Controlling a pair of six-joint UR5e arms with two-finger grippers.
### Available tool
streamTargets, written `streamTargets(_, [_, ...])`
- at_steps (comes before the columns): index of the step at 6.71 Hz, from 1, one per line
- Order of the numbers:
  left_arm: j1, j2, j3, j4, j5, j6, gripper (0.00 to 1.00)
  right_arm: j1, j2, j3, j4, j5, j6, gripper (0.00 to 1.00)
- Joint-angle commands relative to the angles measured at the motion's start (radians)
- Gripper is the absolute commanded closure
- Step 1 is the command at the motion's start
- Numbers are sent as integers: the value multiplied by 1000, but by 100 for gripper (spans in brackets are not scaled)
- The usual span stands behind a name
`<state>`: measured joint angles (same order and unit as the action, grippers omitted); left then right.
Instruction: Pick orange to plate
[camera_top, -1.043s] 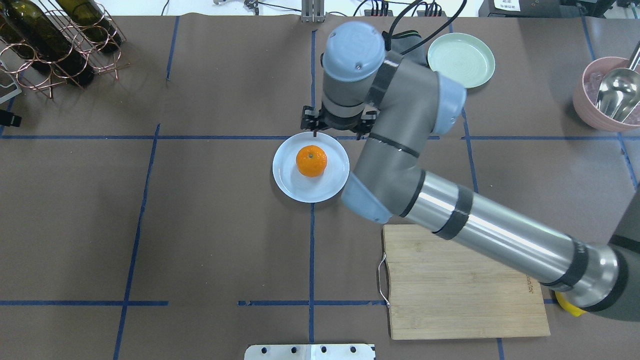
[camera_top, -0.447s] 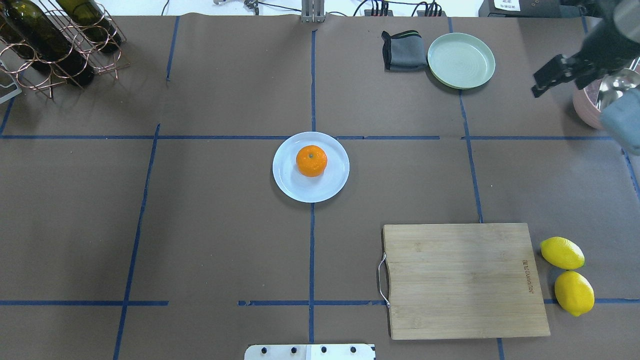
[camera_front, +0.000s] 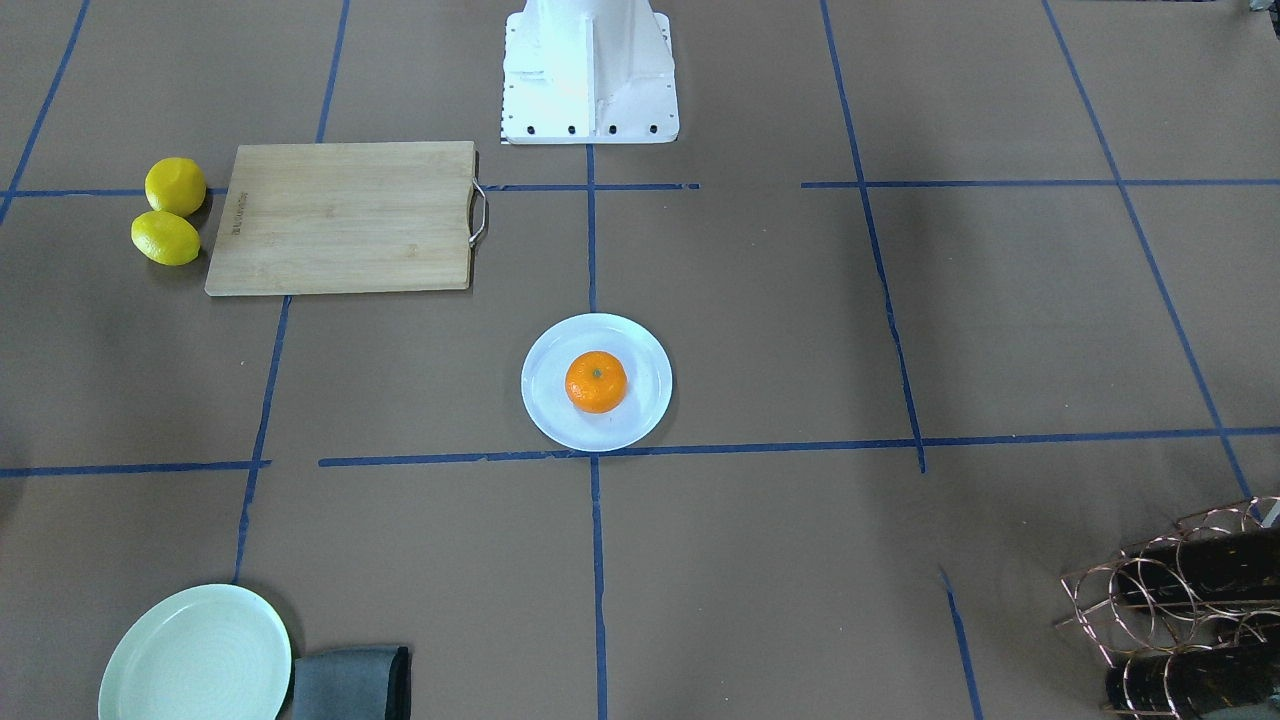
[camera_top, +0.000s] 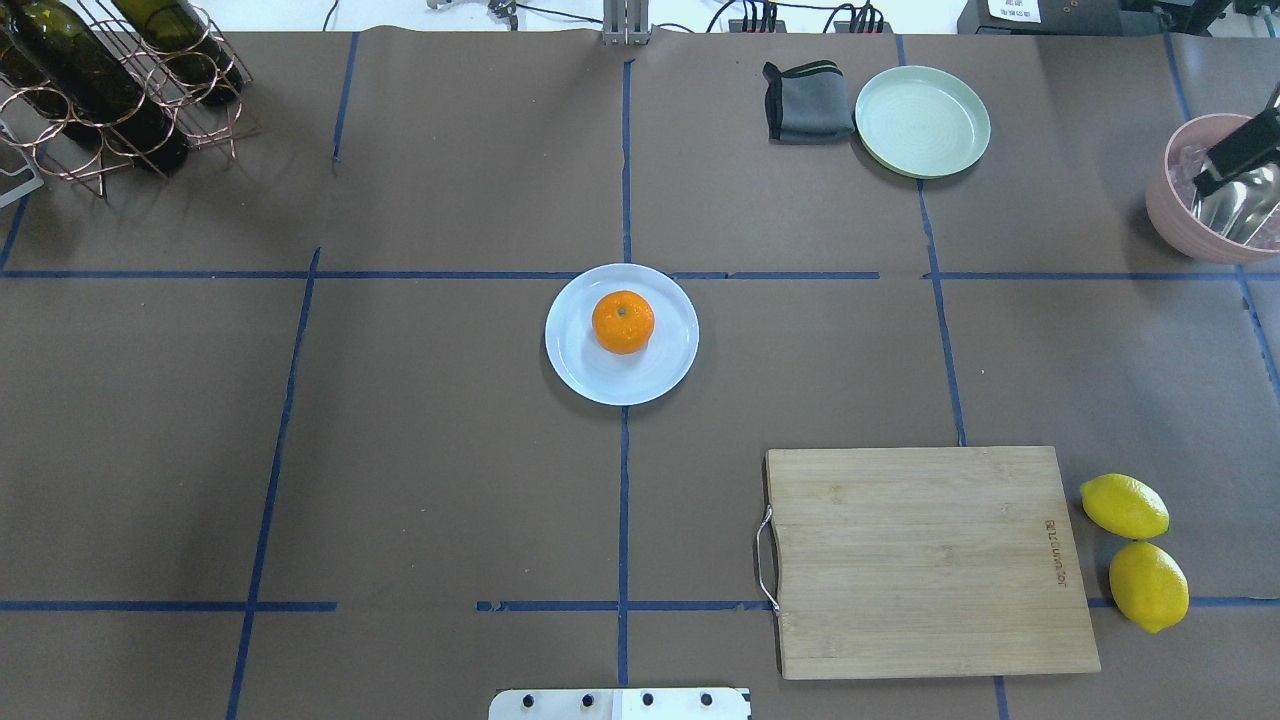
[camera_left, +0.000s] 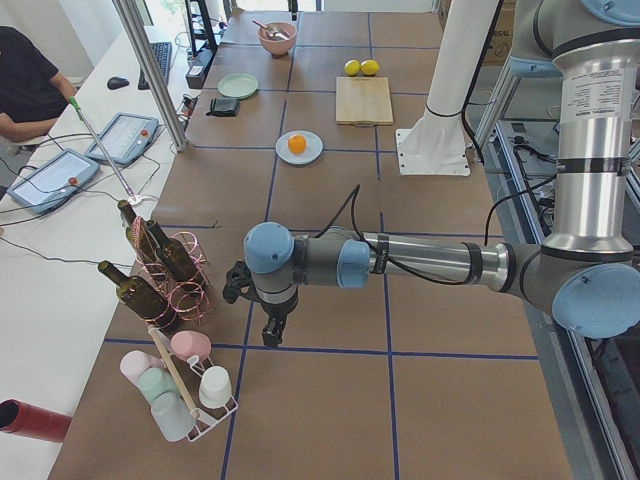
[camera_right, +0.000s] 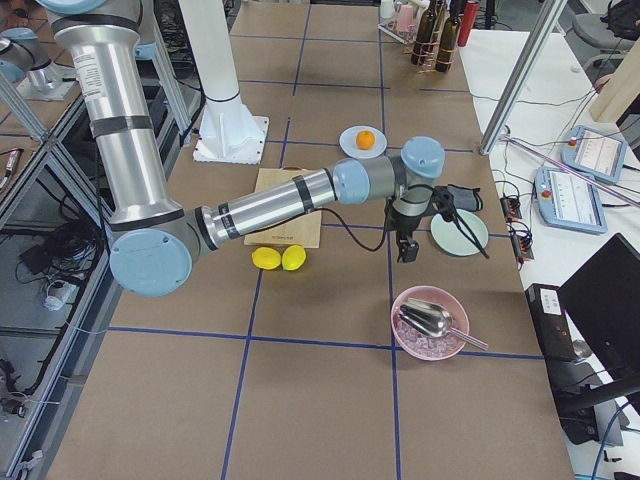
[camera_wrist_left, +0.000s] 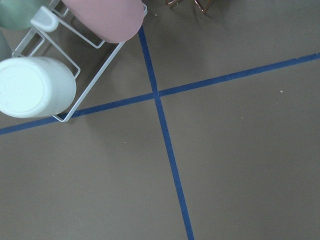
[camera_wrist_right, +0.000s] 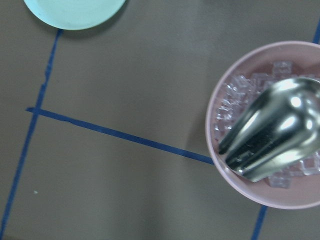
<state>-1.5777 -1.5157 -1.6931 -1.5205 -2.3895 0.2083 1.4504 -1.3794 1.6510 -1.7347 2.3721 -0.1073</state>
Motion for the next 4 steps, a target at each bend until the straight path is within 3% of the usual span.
streamTargets(1, [-1, -1, 1, -1, -2, 0, 0, 108, -30, -123, 4, 16, -152, 0])
streamTargets(4, [-2, 0, 0, -3, 10, -1, 0, 110, -58, -168, 6, 9, -135, 0])
